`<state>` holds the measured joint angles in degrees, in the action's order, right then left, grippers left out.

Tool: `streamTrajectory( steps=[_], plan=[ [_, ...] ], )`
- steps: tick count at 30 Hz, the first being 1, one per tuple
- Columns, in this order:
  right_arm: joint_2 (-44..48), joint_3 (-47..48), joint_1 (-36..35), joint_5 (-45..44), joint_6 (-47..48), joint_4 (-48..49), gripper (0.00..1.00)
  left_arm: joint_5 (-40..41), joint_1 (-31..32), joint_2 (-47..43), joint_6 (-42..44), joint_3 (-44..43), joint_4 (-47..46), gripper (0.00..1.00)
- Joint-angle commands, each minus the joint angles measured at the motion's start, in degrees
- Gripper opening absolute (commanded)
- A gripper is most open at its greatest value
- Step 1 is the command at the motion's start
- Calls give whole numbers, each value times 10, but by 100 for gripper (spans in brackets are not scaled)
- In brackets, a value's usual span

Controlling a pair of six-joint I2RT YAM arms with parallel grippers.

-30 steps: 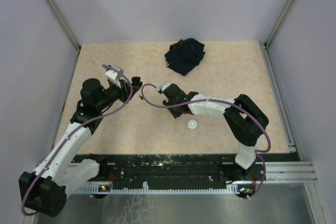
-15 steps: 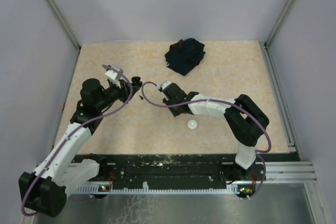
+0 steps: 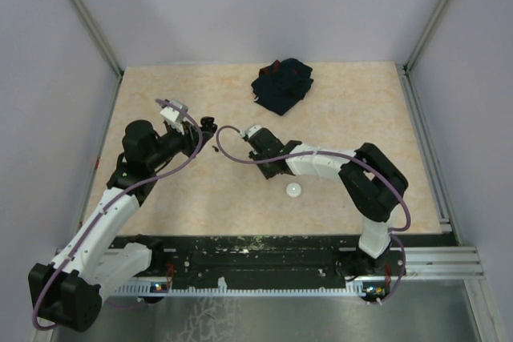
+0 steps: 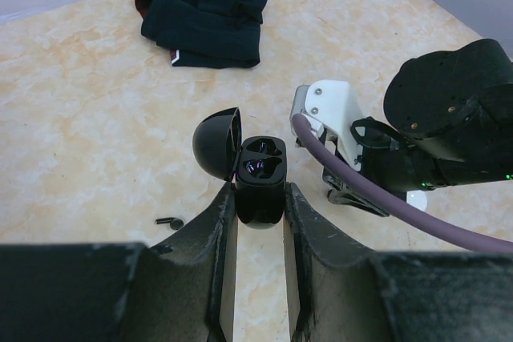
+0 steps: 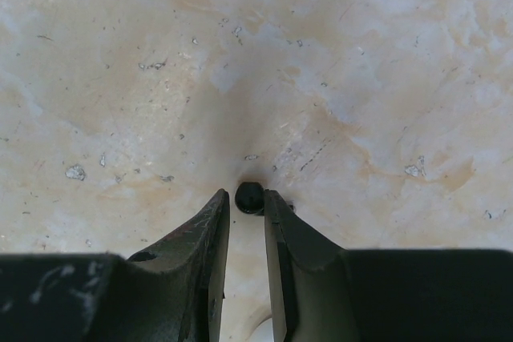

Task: Insert the wireless bluetooth earbuds into the charging case
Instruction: Pick up the earbud from the center of the board.

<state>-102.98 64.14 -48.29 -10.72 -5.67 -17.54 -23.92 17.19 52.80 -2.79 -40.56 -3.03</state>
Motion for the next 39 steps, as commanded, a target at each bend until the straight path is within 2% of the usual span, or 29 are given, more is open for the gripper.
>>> streamTrajectory(
  steps=[1, 10, 18, 30, 39],
  plan=[
    [-11, 2, -5, -7, -9, 12, 25, -2, -4, -9, 3, 3, -22, 0],
    [-24, -1, -5, -13, -11, 13, 24, -2, -4, -9, 3, 4, -22, 0],
    [-17, -4, -5, -15, -11, 8, 13, -5, -5, -8, 4, 5, -24, 0],
    [123, 14, 6, 60, -11, 1, 10, -71, -6, -35, 2, 44, -106, 0],
    [215, 33, 35, 167, -39, 15, 10, -100, -11, -59, -9, 81, -181, 0]
  ],
)
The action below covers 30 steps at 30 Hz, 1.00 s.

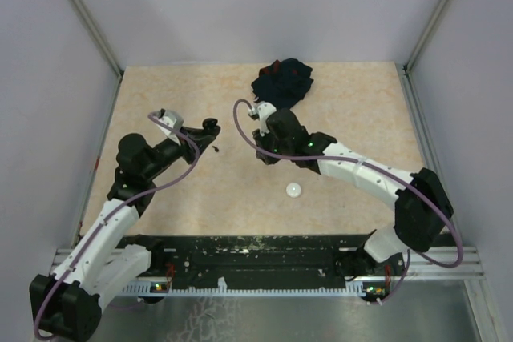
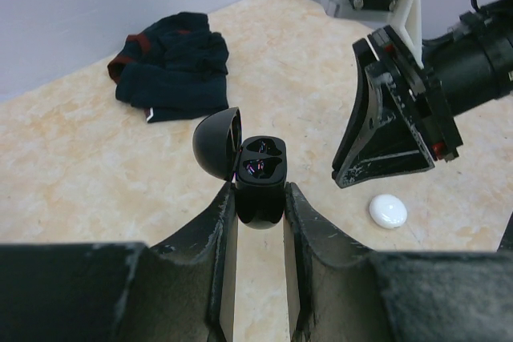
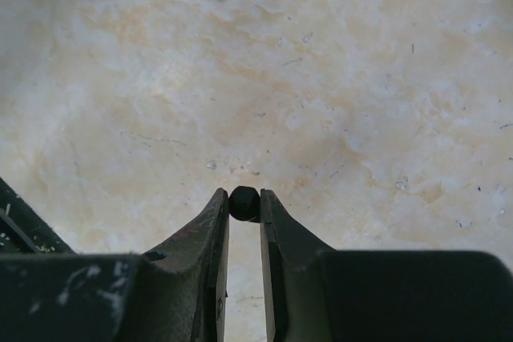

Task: Insert the wireless bluetooth earbuds into the charging case
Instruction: Pick up the earbud from the center of the board, then place the earbud in the charging case.

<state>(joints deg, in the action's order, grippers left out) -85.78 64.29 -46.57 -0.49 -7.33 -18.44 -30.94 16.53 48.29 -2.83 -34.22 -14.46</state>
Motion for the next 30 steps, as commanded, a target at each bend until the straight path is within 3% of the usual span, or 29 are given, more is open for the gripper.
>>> streamTrajectory(
  steps=[1, 6, 16, 23, 30],
  plan=[
    [51, 35, 22, 81, -26, 27, 10, -46, -5, -14, -5, 25, -79, 0],
    [90, 47, 42, 157, -60, 54, 10, -92, -5, -8, -10, 40, -131, 0],
    [140, 71, 47, 225, -127, 123, 10, -203, -5, 38, -2, 47, -253, 0],
    [156, 58, 47, 297, -181, 219, 10, -247, -5, 75, 24, 27, -297, 0],
    [141, 37, 39, 341, -244, 317, 10, -274, -4, 113, -4, 25, -391, 0]
  ],
)
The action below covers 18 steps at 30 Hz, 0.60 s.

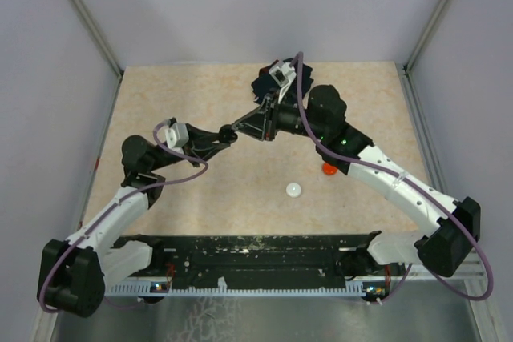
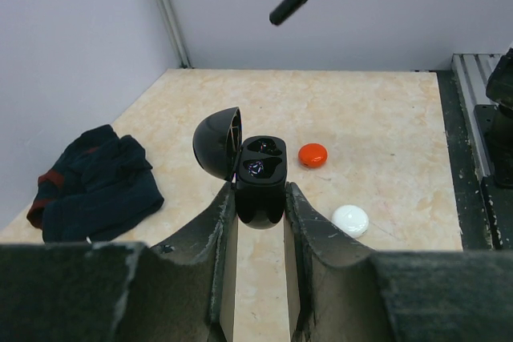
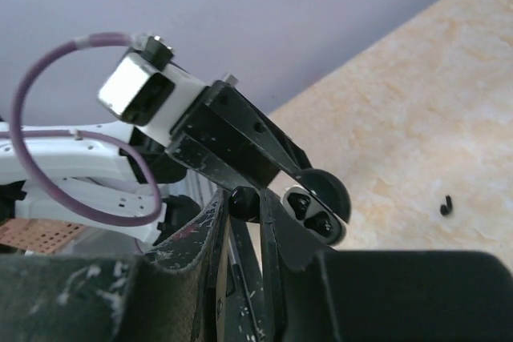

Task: Insert the wireless bluetooth earbuds into the charging case
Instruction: Place the earbud in the charging case.

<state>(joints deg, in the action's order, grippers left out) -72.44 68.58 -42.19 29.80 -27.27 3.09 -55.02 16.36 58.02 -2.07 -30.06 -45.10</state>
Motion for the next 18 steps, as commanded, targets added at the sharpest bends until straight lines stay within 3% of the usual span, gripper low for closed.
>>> streamTrajectory(
  steps=[1, 18],
  plan=[
    [5, -7, -9, 39, -47, 109, 10, -33, -2, 19, -14, -17, -95, 0],
    [-48, -30, -47, 12, -85, 161, 10, -31, -2, 14, -36, 0, -169, 0]
  ],
)
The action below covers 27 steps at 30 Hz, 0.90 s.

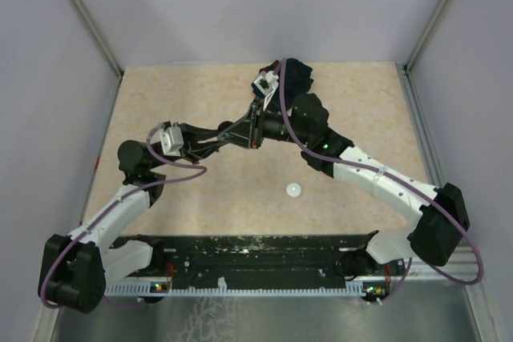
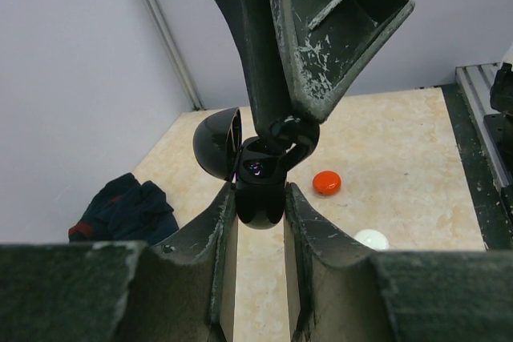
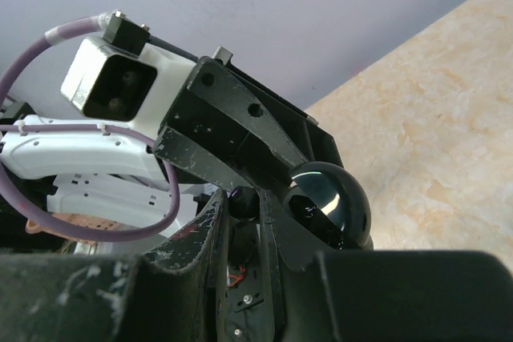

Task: Insert the wireless bluetooth earbuds into the charging case
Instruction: Place the earbud in the charging case.

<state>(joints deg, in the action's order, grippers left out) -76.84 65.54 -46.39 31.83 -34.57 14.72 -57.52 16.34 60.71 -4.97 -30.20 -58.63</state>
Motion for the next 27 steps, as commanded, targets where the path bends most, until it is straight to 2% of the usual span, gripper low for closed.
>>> streamTrajectory(
  steps=[1, 27],
  plan=[
    [-5, -1, -5, -12, -11, 45, 10, -6, -2, -15, -6, 2, -34, 0],
    [9, -10, -6, -53, -12, 37, 10, -7, -2, -35, -17, 14, -31, 0]
  ],
)
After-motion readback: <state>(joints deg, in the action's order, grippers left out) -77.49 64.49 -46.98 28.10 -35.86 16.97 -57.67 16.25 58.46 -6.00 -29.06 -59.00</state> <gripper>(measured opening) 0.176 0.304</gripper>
